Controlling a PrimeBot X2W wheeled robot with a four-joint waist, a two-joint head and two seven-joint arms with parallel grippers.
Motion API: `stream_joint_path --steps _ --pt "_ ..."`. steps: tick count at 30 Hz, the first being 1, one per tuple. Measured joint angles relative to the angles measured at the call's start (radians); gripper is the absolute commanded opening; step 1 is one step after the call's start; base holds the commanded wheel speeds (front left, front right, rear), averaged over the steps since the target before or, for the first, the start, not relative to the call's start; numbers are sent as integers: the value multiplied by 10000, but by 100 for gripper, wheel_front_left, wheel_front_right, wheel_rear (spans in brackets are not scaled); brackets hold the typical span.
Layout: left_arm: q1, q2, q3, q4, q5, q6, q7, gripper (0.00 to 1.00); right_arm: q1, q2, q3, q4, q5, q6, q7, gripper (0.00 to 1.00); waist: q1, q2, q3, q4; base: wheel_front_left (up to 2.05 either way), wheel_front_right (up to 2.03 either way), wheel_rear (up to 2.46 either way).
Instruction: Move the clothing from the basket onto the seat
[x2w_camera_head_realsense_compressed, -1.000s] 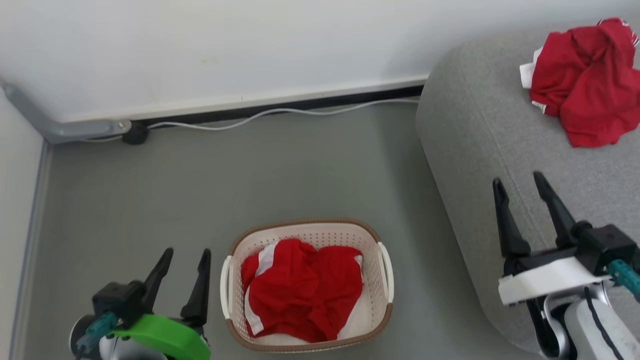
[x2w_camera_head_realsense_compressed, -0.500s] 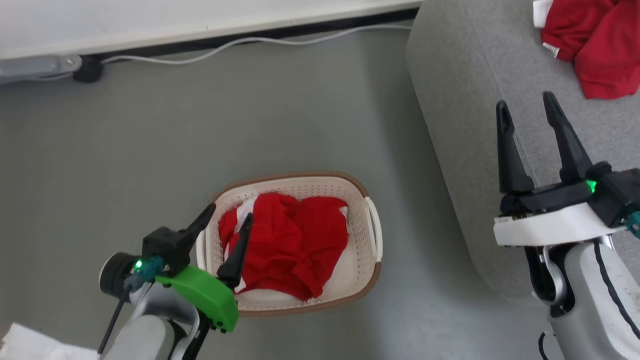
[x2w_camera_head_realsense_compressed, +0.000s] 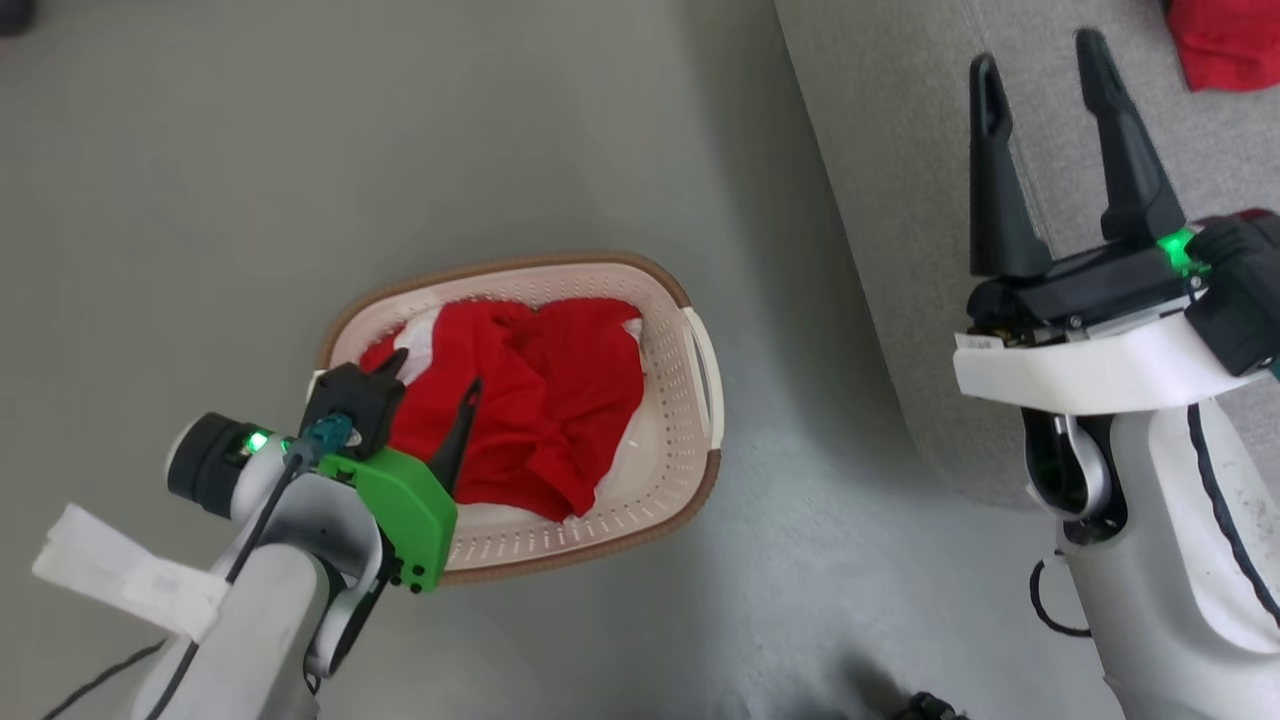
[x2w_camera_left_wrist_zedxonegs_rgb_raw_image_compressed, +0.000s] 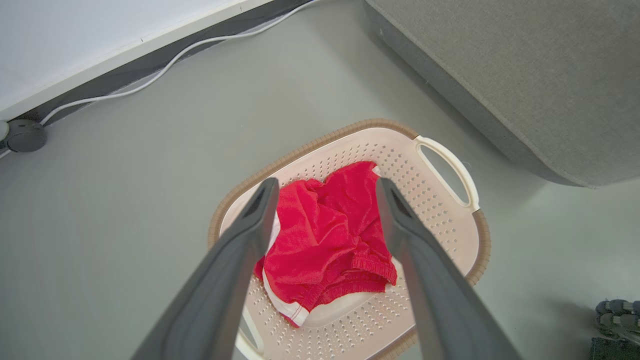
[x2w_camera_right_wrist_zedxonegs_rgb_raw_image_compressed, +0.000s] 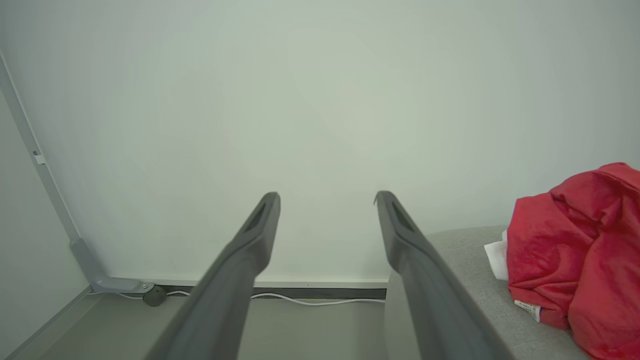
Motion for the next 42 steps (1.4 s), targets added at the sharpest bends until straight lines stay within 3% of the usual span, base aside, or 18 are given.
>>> stream_joint_path --steps 20,42 --pt "-1280 731 483 997 184 92 1620 100 -1597 587 -134 -207 65 88 -2 100 1 0 2589 -1308 0 0 0" --pt "-1777 945 920 1331 -67 380 2527 100 -1918 700 107 44 932 52 -2 100 1 0 3600 -2381 0 0 0"
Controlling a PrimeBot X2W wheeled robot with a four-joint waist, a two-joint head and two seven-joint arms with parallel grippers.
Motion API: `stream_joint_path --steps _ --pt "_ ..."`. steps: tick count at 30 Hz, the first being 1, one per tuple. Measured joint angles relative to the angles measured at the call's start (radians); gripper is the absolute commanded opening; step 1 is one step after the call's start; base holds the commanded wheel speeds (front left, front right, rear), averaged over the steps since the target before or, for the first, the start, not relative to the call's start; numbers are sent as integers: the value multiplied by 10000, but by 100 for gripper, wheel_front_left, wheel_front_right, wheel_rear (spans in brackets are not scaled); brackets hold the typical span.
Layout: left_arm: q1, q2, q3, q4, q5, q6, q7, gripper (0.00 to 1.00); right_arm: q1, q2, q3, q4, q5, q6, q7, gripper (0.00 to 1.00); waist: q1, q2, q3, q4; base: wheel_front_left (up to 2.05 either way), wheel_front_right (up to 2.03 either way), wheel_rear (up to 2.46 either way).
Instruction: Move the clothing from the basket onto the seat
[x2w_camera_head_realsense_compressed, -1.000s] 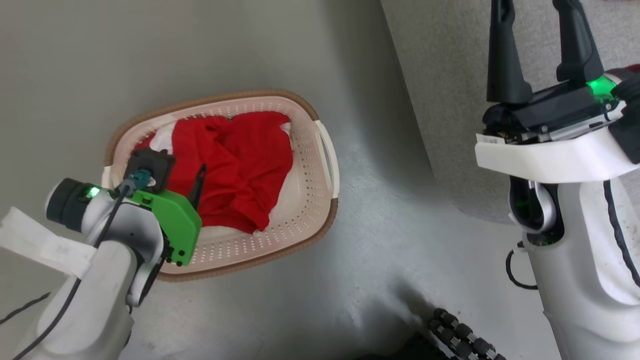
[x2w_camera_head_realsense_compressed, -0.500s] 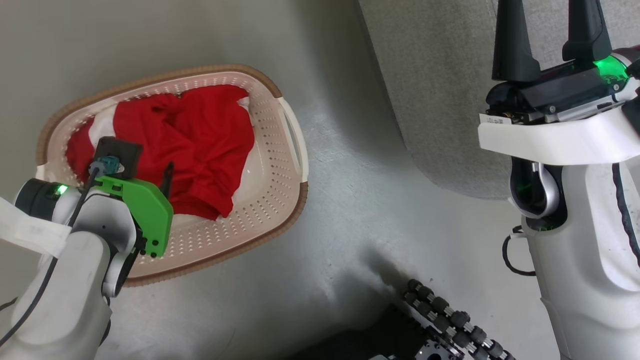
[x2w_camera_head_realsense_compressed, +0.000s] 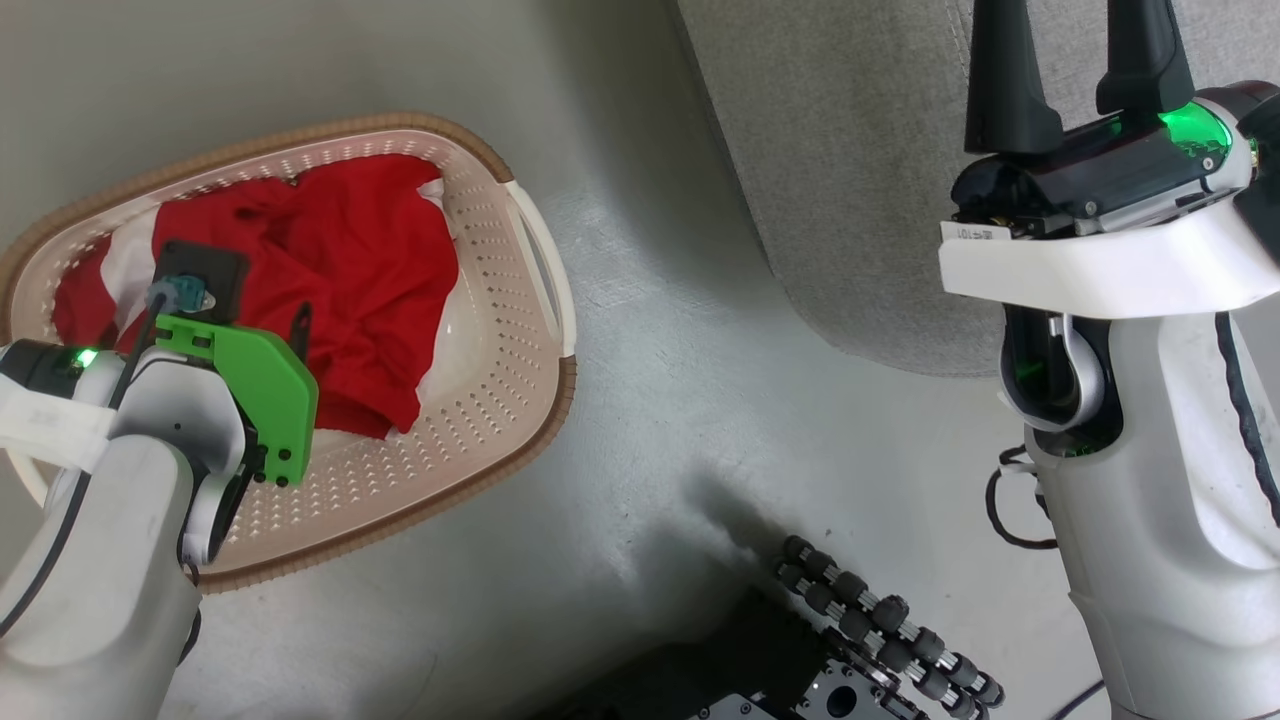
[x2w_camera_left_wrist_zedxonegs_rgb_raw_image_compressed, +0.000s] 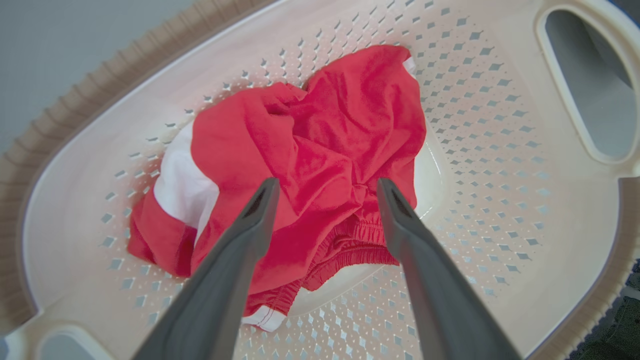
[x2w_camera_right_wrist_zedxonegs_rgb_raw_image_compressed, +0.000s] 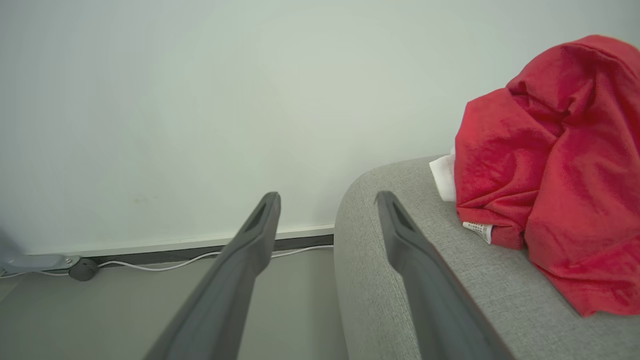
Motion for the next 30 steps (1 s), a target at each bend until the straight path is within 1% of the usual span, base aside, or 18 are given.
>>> stream_joint_path --steps 1,4,13,15,23,27,28,30 --pt "-34 0 2 -2 0 33 81 100 -24 2 19 -4 71 -73 0 100 -1 0 22 -32 0 0 0" --pt "-83 6 44 17 0 109 286 100 -95 0 111 -17 222 -146 0 100 0 0 86 -126 0 0 0" --pt "-461 192 211 171 267 504 859 100 -140 4 378 -73 711 -259 0 100 0 0 306 -369 0 0 0" --pt "-490 230 221 188 270 518 961 100 -157 6 445 -96 755 -320 0 100 0 0 358 -424 0 0 0" --pt "-883 236 230 188 351 591 1429 100 -260 6 485 -140 828 -345 0 100 0 0 627 -597 0 0 0" --pt "-1033 376 247 211 633 594 1645 100 -306 8 581 -169 938 -351 0 100 0 0 767 -667 0 0 0" --pt "-1044 405 257 222 663 594 1691 100 -317 8 598 -171 976 -422 0 100 0 0 800 -683 0 0 0" --pt "-1059 420 265 228 679 625 1770 100 -342 8 606 -186 1030 -420 0 100 0 0 867 -711 0 0 0"
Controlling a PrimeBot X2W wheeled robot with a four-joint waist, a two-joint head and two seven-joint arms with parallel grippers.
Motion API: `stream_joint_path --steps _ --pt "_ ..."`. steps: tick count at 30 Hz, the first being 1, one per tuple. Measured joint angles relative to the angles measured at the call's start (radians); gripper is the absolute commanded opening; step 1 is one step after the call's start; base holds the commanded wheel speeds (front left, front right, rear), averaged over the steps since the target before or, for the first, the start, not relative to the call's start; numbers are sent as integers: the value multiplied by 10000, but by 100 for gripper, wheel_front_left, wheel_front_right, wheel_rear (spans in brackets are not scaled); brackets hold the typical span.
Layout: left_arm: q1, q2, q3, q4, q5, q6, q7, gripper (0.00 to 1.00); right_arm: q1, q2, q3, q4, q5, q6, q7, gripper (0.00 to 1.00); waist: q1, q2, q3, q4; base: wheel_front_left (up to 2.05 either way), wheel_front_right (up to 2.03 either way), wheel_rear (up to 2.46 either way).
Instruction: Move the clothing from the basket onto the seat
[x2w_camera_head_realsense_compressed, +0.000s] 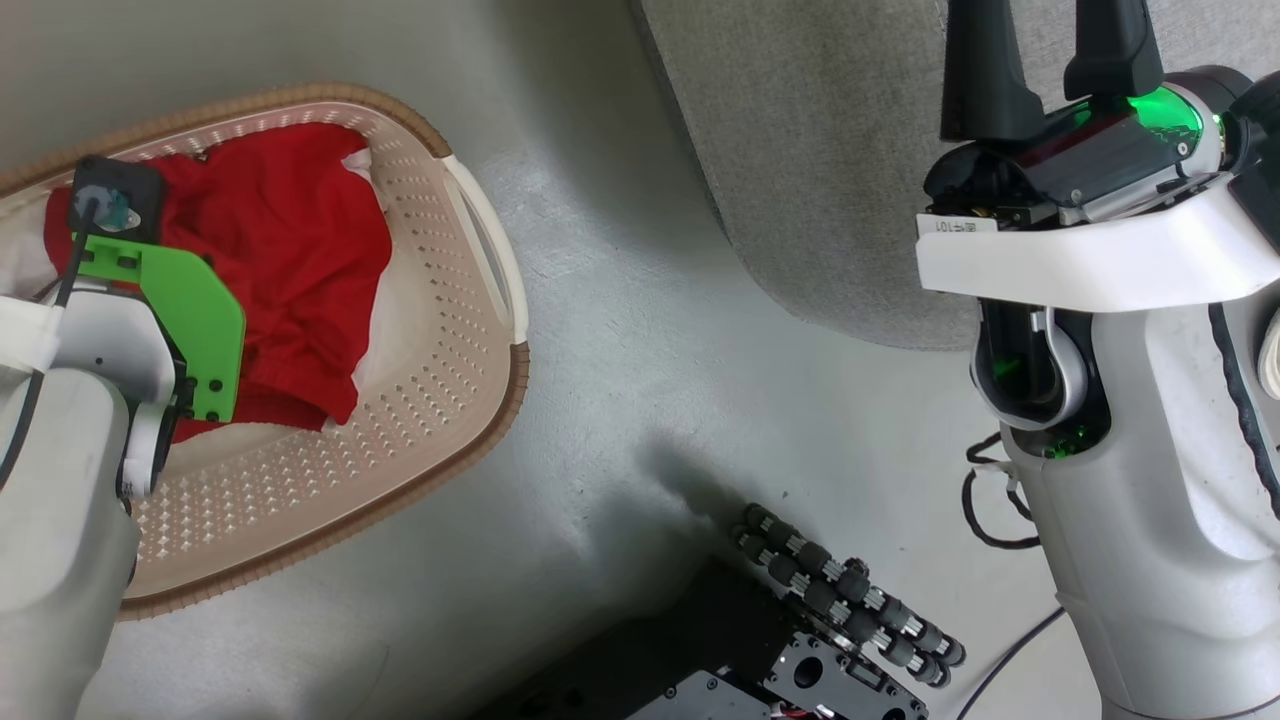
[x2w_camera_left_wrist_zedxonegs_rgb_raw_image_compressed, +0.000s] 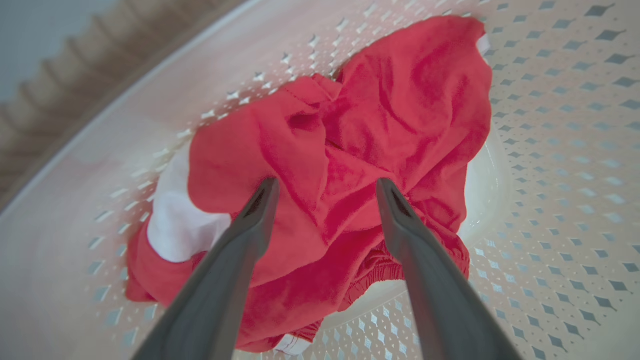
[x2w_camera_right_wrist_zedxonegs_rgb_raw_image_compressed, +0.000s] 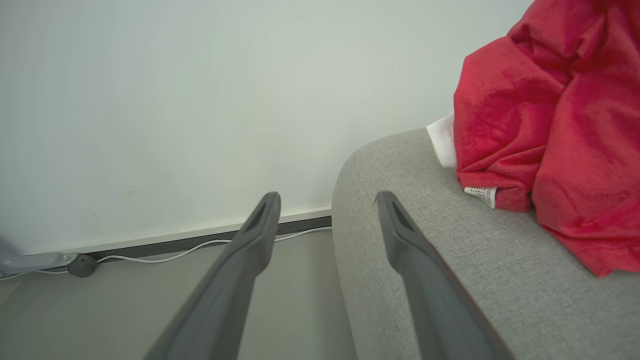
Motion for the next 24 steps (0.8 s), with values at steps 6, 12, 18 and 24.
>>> stream_joint_path --steps 6,12,18,24 --pt "-246 121 27 13 54 23 192 100 -78 2 128 -21 36 -2 0 100 -1 0 206 -61 0 0 0" --pt "-461 140 13 12 104 27 364 100 -143 2 157 -23 92 -15 0 100 -1 0 381 -82 0 0 0" --pt "-620 128 -50 33 123 27 416 100 -145 2 180 -31 92 -90 0 100 0 0 560 -30 0 0 0" --pt "-634 104 -115 125 176 27 412 96 -147 10 247 -8 102 -90 0 100 0 0 649 -33 0 0 0"
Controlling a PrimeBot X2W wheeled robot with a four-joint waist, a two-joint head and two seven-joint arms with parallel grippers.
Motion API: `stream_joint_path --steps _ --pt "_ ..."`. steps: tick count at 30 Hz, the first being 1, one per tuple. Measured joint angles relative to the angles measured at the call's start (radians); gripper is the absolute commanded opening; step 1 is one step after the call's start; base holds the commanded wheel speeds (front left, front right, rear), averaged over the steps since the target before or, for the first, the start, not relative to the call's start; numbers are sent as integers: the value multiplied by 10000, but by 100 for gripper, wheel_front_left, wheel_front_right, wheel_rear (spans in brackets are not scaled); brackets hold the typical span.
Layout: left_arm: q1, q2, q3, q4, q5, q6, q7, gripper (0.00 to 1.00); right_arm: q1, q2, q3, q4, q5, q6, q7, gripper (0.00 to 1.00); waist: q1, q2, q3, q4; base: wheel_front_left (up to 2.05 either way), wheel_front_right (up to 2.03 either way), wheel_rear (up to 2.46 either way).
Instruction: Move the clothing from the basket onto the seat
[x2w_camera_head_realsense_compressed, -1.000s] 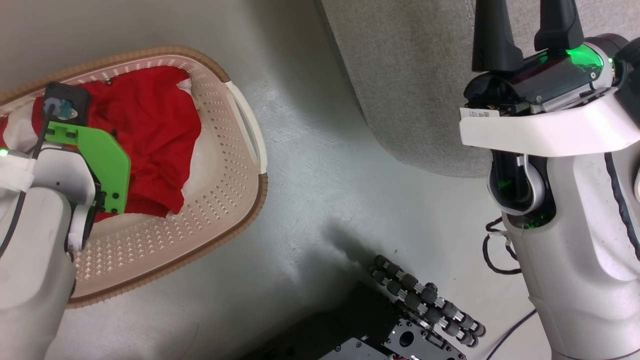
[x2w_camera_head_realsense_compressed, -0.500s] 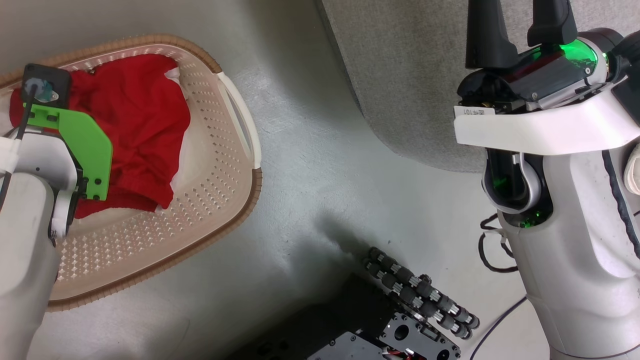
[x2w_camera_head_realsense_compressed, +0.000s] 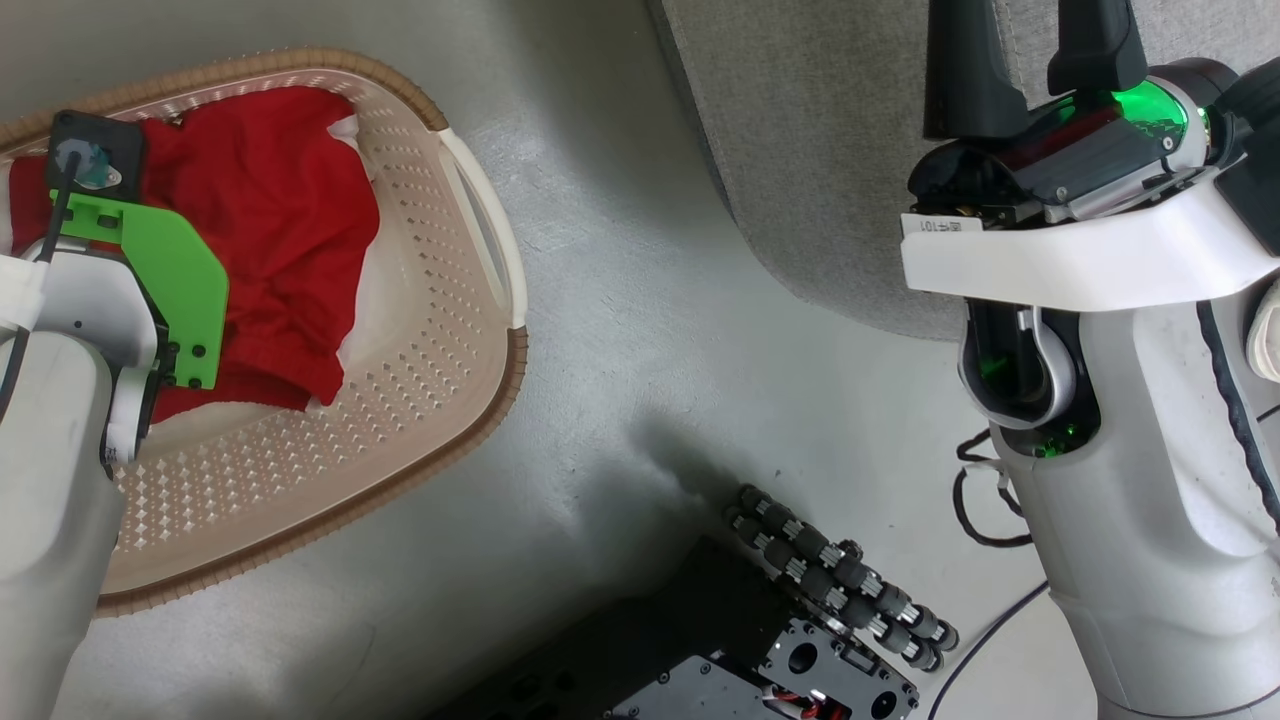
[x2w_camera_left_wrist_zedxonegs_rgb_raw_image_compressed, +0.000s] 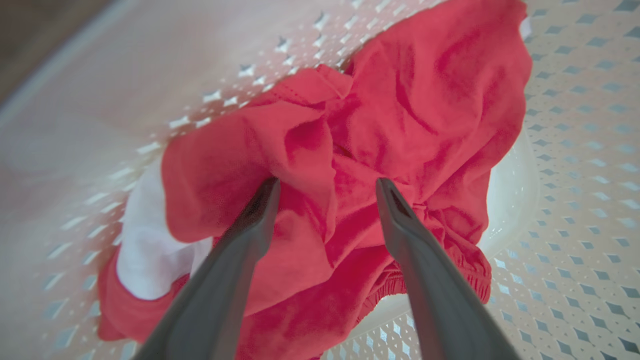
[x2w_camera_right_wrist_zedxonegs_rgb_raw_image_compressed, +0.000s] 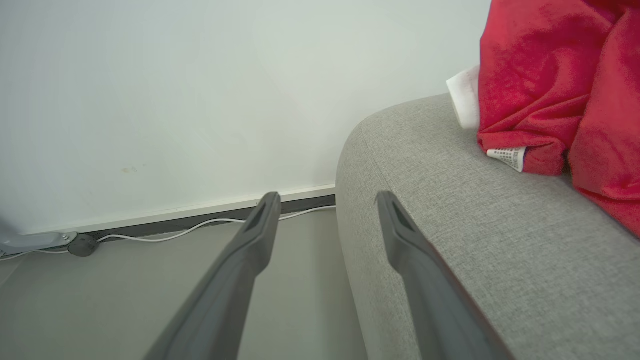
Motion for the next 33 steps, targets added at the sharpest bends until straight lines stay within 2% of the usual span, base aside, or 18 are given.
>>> stream_joint_path --steps 2,5,12,13,14,24,26,28,29,30,33 --pt "-5 -15 -21 10 0 0 -29 94 0 0 0 2 0 0 0 100 0 0 19 -6 0 0 0" --pt "-20 -44 -29 65 0 0 -79 81 0 0 -2 6 -2 -4 0 100 0 0 41 -12 0 0 0" --pt "-114 -157 -36 174 2 0 -290 31 -7 0 0 21 -13 -4 0 100 -1 0 78 -18 0 0 0" --pt "-146 -167 -44 190 2 0 -290 12 -8 0 0 25 -13 -4 0 100 -1 0 83 -18 0 0 0" --pt "-174 -167 -58 201 2 0 -330 0 -10 0 2 31 -13 -4 0 100 -1 0 87 -18 0 0 0" --pt "-205 -274 -19 328 -44 -17 -938 0 -125 10 148 226 -12 4 0 100 0 0 34 -57 0 0 0" --pt "-193 -483 88 328 -207 -29 -1317 0 -187 19 96 299 -38 4 0 100 -1 0 -52 -62 0 0 0" --pt "-117 -941 403 320 -675 -29 -1829 0 -199 19 8 418 -222 4 0 100 0 0 -180 -38 0 0 0" --pt "-117 -941 403 320 -675 -29 -1829 0 -199 19 8 418 -222 4 0 100 0 0 -180 -38 0 0 0" --pt "86 -1290 548 261 -936 -29 -2311 0 -198 17 -104 514 -497 8 0 100 -1 0 -349 18 0 0 0" --pt "381 -1528 654 174 -1166 -29 -2729 0 -198 17 -261 541 -721 21 0 100 -1 0 -547 116 0 0 0"
